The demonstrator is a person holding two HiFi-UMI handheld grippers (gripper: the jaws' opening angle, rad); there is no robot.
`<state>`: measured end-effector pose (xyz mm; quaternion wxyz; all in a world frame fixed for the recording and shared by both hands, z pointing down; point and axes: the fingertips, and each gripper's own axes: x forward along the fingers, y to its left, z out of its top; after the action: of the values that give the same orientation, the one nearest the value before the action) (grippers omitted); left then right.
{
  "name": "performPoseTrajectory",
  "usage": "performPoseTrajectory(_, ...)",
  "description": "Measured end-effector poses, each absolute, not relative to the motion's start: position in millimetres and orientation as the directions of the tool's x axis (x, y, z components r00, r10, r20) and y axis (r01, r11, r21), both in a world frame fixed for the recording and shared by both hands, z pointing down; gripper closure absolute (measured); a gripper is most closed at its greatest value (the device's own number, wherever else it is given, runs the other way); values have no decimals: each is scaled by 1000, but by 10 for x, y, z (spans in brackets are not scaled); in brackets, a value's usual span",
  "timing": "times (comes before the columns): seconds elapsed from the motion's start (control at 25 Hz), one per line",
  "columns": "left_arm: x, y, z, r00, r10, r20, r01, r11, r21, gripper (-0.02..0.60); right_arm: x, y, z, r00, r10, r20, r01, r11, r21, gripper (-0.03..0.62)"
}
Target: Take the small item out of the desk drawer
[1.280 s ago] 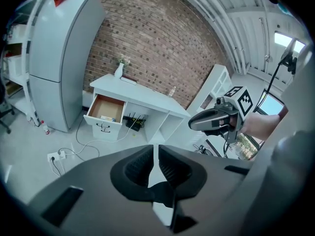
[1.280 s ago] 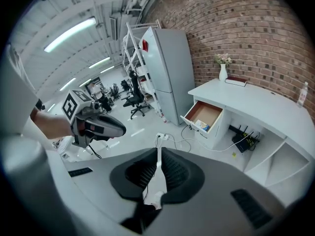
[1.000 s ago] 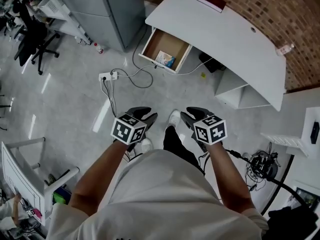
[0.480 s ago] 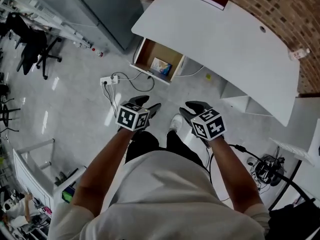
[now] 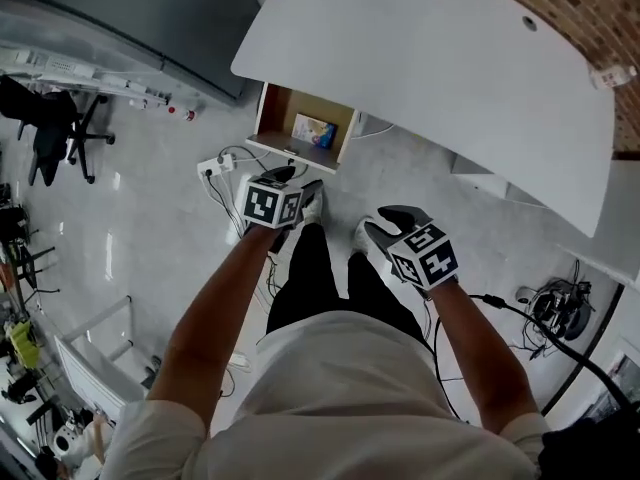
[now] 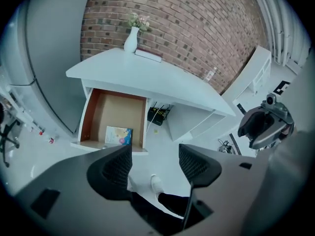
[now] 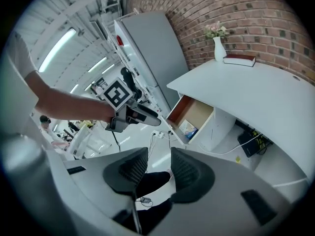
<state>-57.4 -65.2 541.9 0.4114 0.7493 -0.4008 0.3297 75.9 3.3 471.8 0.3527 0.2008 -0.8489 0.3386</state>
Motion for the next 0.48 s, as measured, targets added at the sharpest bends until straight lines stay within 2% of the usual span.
performPoseTrajectory(0.48,-1153,-1976,6841,437,-232,869,-861,-386,330,284,331,-324,5377,-636,-64,769,-661,560,-499,434)
